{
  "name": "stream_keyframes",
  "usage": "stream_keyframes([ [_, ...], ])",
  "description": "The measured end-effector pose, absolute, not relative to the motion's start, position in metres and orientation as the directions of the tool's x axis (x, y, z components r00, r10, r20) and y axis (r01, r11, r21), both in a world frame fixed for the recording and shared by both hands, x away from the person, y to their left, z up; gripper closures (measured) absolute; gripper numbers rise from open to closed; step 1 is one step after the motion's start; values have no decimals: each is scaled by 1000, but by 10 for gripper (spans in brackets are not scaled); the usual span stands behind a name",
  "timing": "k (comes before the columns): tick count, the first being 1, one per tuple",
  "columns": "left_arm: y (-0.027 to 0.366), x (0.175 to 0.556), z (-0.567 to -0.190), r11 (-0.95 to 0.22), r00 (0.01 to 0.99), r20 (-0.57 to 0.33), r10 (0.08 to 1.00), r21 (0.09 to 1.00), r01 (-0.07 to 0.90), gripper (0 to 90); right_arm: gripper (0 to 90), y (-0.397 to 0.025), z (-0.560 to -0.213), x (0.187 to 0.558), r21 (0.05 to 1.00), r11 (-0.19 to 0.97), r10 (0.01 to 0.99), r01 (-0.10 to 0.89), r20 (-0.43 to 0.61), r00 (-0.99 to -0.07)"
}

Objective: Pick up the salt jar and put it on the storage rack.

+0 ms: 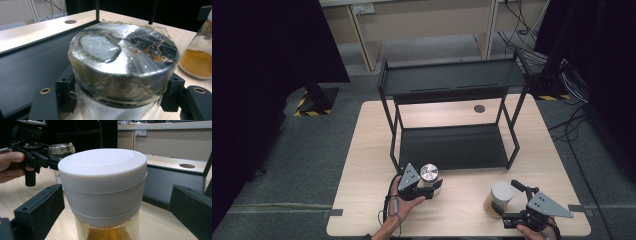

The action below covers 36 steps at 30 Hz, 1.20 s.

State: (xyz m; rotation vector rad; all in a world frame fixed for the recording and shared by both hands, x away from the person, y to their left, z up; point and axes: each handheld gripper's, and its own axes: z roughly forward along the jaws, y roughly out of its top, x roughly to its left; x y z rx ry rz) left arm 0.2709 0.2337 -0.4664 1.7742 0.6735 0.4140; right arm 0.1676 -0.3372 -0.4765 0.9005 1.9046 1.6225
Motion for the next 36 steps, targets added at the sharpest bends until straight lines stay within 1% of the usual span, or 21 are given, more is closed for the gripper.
stream_keyframes([
  [11, 232, 271, -454, -211, 786, -45, 616, 952, 220, 312, 4, -337, -477, 168, 982, 80, 742, 174, 58, -668],
  [17, 234, 272, -441, -211, 794, -38, 607, 955, 207, 312, 4, -337, -476, 168, 981, 82, 742, 174, 56, -668],
  [36, 242, 275, -402, -189, 809, -61, 584, 960, 209, 312, 4, -338, -476, 167, 982, 78, 742, 170, 57, -668],
])
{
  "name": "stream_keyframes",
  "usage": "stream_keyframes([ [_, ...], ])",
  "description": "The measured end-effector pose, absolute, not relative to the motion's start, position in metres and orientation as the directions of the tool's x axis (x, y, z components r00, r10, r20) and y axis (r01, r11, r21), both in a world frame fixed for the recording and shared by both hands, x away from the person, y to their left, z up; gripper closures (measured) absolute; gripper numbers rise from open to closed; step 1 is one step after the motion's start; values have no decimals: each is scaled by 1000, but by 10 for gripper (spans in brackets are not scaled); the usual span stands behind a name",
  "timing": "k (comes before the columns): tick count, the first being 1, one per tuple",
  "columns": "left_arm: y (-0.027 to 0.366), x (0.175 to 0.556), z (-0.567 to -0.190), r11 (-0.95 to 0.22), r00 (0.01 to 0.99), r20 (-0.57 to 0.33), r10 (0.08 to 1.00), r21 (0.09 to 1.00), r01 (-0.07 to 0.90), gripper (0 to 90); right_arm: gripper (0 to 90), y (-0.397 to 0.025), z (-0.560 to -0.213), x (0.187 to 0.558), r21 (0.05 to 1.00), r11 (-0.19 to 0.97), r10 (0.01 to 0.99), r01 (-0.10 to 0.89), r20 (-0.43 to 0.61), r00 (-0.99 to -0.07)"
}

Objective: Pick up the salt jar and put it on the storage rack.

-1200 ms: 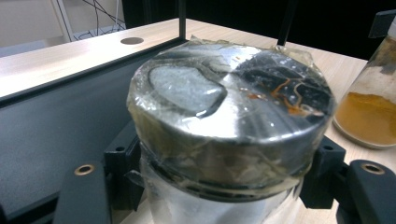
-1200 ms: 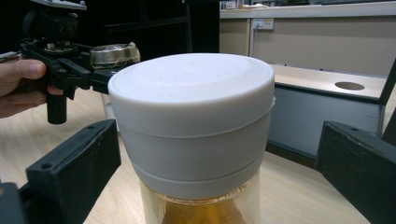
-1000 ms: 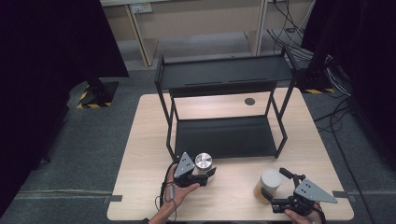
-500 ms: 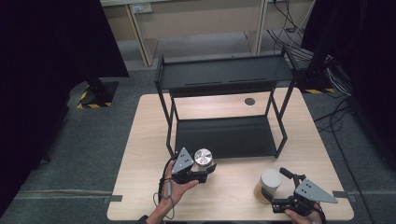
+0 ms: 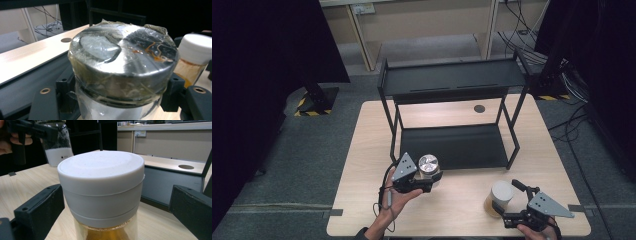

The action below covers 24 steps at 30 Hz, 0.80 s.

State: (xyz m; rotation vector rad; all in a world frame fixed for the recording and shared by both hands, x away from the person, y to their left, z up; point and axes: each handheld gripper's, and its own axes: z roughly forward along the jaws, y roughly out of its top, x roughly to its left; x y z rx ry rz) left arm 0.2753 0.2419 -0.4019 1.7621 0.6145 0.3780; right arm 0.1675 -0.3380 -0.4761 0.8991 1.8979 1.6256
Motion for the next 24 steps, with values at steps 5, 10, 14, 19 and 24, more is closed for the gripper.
stream_keyframes([
  [5, 243, 280, -387, -196, 816, -56, 575, 959, 204, 312, 4, -338, -476, 168, 982, 76, 742, 170, 58, -668],
  [10, 243, 286, -377, -202, 821, -62, 568, 956, 212, 312, 4, -338, -477, 168, 983, 75, 740, 168, 58, -670],
  [14, 242, 289, -370, -206, 824, -57, 564, 956, 208, 312, 4, -338, -477, 168, 983, 75, 741, 168, 58, -670],
  [19, 241, 293, -359, -214, 829, -50, 556, 956, 201, 312, 4, -338, -477, 168, 983, 77, 740, 168, 57, -670],
  [24, 243, 298, -345, -204, 831, -55, 554, 959, 199, 311, 4, -339, -477, 168, 983, 77, 739, 167, 56, -671],
])
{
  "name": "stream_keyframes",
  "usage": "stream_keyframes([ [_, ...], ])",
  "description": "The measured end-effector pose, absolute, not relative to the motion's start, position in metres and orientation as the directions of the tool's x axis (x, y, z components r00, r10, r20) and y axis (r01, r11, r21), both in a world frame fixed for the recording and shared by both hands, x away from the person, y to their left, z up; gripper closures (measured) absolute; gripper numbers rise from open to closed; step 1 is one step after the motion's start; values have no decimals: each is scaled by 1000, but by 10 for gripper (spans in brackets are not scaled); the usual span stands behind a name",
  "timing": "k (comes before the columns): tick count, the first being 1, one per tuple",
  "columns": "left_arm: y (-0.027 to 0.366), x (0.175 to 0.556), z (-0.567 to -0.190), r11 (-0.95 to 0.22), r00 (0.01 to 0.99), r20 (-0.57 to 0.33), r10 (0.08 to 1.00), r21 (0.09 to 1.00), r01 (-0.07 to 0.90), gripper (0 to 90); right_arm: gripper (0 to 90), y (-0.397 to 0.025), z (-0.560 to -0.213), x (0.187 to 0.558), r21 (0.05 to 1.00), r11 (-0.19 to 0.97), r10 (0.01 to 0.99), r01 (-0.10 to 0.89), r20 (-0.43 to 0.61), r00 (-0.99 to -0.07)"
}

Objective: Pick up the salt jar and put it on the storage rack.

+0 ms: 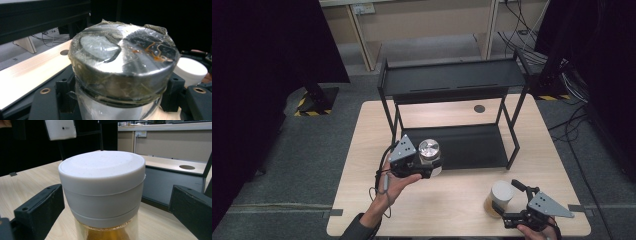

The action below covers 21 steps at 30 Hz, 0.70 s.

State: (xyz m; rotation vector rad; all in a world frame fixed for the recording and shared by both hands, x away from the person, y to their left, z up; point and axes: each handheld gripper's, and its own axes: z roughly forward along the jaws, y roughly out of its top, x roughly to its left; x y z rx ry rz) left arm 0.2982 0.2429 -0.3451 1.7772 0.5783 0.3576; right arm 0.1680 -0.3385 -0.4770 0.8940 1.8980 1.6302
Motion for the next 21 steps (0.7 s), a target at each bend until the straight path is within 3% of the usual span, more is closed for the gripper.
stream_keyframes([
  [21, 237, 313, -274, -230, 838, -17, 545, 958, 169, 312, 4, -339, -477, 168, 983, 77, 737, 168, 58, -673],
])
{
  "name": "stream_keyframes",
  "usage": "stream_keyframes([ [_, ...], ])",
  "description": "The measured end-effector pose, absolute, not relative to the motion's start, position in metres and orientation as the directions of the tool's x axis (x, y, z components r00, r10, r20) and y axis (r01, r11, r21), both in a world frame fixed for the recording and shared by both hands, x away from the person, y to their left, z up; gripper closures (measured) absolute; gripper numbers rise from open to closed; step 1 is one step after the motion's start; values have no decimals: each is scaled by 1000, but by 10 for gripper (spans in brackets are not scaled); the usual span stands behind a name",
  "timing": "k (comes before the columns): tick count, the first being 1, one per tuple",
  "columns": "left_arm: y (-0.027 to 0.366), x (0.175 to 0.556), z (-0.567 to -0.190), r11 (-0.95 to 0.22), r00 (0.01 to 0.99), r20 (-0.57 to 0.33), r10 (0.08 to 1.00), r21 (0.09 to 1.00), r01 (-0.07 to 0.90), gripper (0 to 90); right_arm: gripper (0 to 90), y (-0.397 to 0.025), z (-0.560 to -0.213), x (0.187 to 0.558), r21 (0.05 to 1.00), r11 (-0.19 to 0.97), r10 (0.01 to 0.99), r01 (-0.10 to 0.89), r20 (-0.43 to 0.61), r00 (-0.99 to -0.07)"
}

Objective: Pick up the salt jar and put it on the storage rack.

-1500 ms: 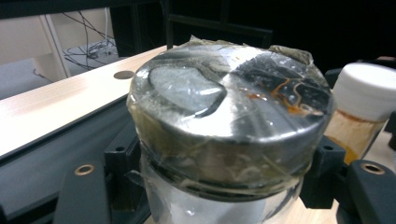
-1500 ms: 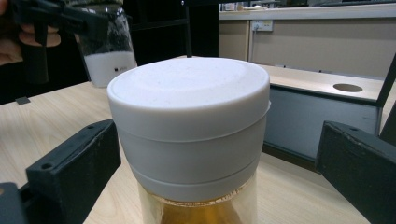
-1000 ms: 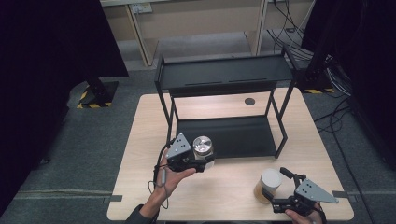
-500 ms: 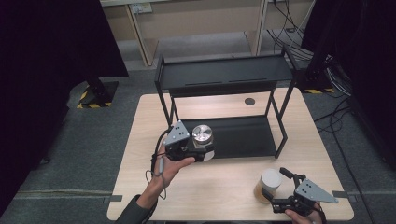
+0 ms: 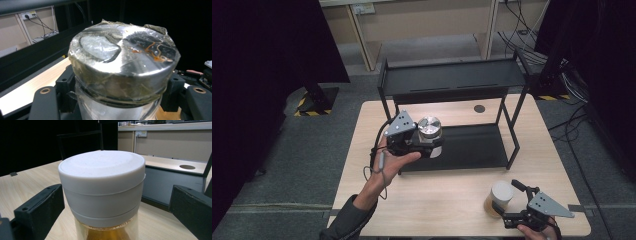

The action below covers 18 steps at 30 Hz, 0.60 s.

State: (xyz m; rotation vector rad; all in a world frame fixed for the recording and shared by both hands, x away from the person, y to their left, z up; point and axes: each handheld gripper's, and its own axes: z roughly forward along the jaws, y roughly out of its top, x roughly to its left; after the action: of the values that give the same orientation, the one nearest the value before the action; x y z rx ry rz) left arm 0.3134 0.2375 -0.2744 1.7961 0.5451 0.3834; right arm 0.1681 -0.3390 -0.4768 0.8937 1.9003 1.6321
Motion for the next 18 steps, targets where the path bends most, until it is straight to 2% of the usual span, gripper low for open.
stream_keyframes([
  [18, 228, 324, -226, -236, 834, -6, 552, 958, 162, 312, 4, -340, -477, 168, 983, 76, 737, 167, 57, -673],
])
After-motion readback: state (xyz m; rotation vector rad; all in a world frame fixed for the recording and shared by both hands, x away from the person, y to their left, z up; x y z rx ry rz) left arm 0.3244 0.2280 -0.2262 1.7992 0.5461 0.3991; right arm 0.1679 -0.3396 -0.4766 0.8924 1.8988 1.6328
